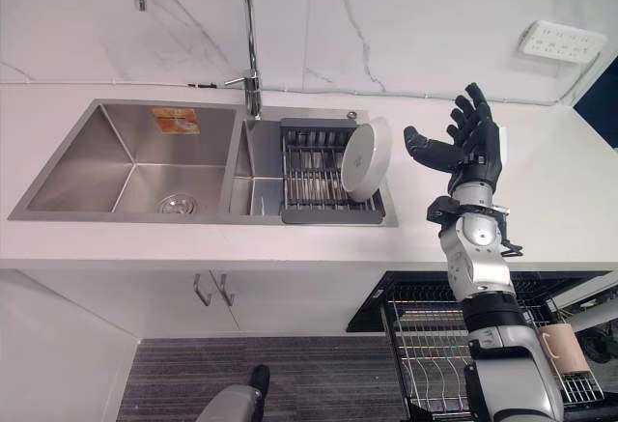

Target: Place the dishes in the dishwasher.

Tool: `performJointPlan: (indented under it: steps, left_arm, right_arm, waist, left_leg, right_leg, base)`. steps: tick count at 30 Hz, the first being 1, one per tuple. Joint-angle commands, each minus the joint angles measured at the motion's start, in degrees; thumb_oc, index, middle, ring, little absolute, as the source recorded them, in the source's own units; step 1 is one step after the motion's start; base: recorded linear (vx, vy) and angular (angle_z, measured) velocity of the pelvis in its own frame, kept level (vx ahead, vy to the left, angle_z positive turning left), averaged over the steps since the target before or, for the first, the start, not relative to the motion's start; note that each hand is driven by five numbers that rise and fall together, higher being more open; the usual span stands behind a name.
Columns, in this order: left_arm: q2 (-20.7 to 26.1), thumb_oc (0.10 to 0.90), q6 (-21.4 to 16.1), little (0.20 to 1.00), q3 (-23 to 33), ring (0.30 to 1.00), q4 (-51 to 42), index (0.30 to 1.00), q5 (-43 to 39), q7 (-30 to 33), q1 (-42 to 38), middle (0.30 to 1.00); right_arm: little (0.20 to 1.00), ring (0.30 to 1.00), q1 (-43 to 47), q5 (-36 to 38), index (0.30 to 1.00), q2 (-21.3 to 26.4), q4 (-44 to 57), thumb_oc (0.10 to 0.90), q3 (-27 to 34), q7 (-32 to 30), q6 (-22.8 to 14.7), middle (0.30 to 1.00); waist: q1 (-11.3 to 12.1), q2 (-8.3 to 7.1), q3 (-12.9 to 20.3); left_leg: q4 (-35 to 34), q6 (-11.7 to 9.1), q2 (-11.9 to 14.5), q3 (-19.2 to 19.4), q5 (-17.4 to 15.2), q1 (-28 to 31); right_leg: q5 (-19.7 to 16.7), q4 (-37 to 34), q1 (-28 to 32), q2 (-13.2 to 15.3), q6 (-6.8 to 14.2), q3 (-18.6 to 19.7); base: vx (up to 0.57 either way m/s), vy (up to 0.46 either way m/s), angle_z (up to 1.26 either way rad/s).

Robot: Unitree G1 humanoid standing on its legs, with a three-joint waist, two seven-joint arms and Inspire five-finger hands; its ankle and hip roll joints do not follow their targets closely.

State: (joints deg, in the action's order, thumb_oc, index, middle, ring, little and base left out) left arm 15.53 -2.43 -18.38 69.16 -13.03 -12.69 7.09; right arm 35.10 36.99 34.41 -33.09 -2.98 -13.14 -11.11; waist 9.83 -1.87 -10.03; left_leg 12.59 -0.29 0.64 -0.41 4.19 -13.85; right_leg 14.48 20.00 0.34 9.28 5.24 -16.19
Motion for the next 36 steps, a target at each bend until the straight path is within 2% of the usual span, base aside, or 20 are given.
performJointPlan:
  steps: [1, 5, 10, 30, 36]
  left_arm:
    - [1.4, 0.8, -0.3, 0.9, -4.3, 0.9, -0.3, 0.9, 1.0, 0.1, 0.3, 0.9]
    - [1.8, 0.8, -0.7, 0.9, -4.8, 0.9, -0.4, 0.9, 0.5, -0.2, 0.2, 0.9]
    - [2.2, 0.8, -0.9, 0.9, -5.3, 0.9, -0.8, 0.9, -0.3, -0.3, -0.3, 0.9]
    - [2.5, 0.8, -1.7, 0.9, -4.8, 0.9, -0.4, 0.9, -2.1, -0.6, -0.1, 0.9]
    - [2.4, 0.8, -1.6, 0.9, -4.5, 0.9, -0.2, 0.9, -1.4, -0.4, 0.1, 0.9]
  right_arm:
    - [0.9, 0.9, 9.0, 7.3, 0.9, 4.7, 0.6, 0.8, 2.2, 2.2, -2.1, 0.9]
    - [0.9, 0.9, 10.9, 11.6, 0.9, 4.3, -2.8, 0.8, 1.7, 4.2, -1.2, 0.9]
    - [0.9, 0.9, 12.2, 14.8, 0.9, 4.1, -5.6, 0.8, 1.7, 6.1, -1.8, 0.9]
    - [0.9, 0.9, 12.3, 16.3, 0.9, 1.4, -4.1, 0.8, 1.4, 7.1, -1.4, 0.9]
    - [0.9, 0.9, 11.7, 17.3, 0.9, 0.5, -3.9, 0.8, 1.0, 10.3, 0.3, 0.9]
  waist:
    - [1.4, -0.18, 2.7]
    - [1.9, -0.08, 2.4]
    - [2.2, 0.17, 1.8]
    - [2.7, 0.65, 0.5]
    - [2.9, 0.65, 0.5]
  left_leg:
    - [4.6, -2.2, 0.5, -0.9, -9.7, 3.9]
    - [4.6, -2.2, 0.4, -1.0, -9.6, 3.8]
    - [4.6, -2.2, 0.4, -1.1, -9.4, 3.7]
    - [4.6, -2.2, 0.1, -2.2, -9.2, 3.5]
    - [4.6, -2.4, 0.1, -2.6, -9.3, 3.6]
  right_leg:
    - [-8.7, -2.8, -3.2, 1.3, 2.3, 1.0]
    - [-8.8, -2.8, -3.2, 1.3, 2.3, 0.8]
    - [-9.0, -2.8, -3.2, 1.6, 2.4, 0.5]
    - [-9.1, -2.8, -3.3, 1.7, 2.3, 0.6]
    - [-8.9, -2.8, -3.1, 1.8, 2.2, 0.2]
  base:
    - [0.02, -0.001, 0.04]
    - [0.0, 0.0, 0.0]
    - [0.0, 0.0, 0.0]
    - [0.0, 0.0, 0.0]
    - [0.0, -0.001, 0.01]
